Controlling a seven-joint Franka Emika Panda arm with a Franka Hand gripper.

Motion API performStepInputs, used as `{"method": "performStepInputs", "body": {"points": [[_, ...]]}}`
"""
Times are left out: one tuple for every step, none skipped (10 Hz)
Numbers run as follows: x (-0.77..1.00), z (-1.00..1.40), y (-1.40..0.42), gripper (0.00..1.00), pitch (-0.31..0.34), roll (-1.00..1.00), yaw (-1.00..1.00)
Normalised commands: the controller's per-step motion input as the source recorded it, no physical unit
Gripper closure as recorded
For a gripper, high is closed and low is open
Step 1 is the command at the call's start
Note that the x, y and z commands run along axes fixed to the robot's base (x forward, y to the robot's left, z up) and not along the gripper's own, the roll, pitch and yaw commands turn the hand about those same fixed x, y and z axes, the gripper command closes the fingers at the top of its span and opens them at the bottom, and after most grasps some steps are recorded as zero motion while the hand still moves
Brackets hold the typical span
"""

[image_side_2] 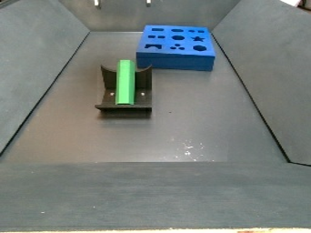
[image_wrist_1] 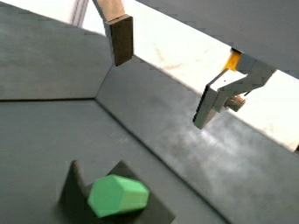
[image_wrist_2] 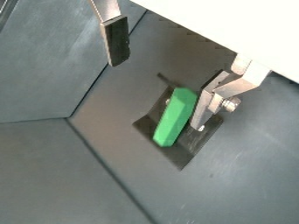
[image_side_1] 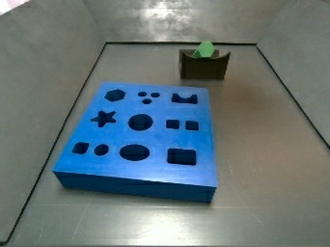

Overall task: Pick up the hexagon object. Move up. Place the hexagon object on the fixture. Regrasp the hexagon object. Move to above the board. Insert the hexagon object.
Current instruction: Regrasp the hexagon object.

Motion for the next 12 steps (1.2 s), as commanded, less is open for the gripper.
{"method": "performStepInputs", "body": {"points": [[0.14,-0.04,-0.05,0.00,0.205,1.00,0.14],[0.16,-0.03,-0.06,0.00,0.203,0.85,0.16],[0.19,-0.03,-0.06,0.00,0.181,0.62,0.19],[0.22,-0.04,-0.06,0.00,0.162,0.45,0.21],[0.24,-0.03,-0.05,0.00,0.137,0.31,0.22],[0.25,-0.02,-0.04,0.00,0.107,0.23,0.23],[0.23,-0.03,-0.06,0.00,0.067,0.19,0.23],[0.22,-0.03,-0.06,0.00,0.047,0.18,0.22],[0.21,-0.03,-0.06,0.00,0.039,0.18,0.21],[0.20,-0.03,-0.06,0.00,0.032,0.18,0.19],[0.20,-0.03,-0.06,0.00,0.029,0.18,0.17],[0.20,-0.03,-0.06,0.00,0.029,0.18,0.15]]}}
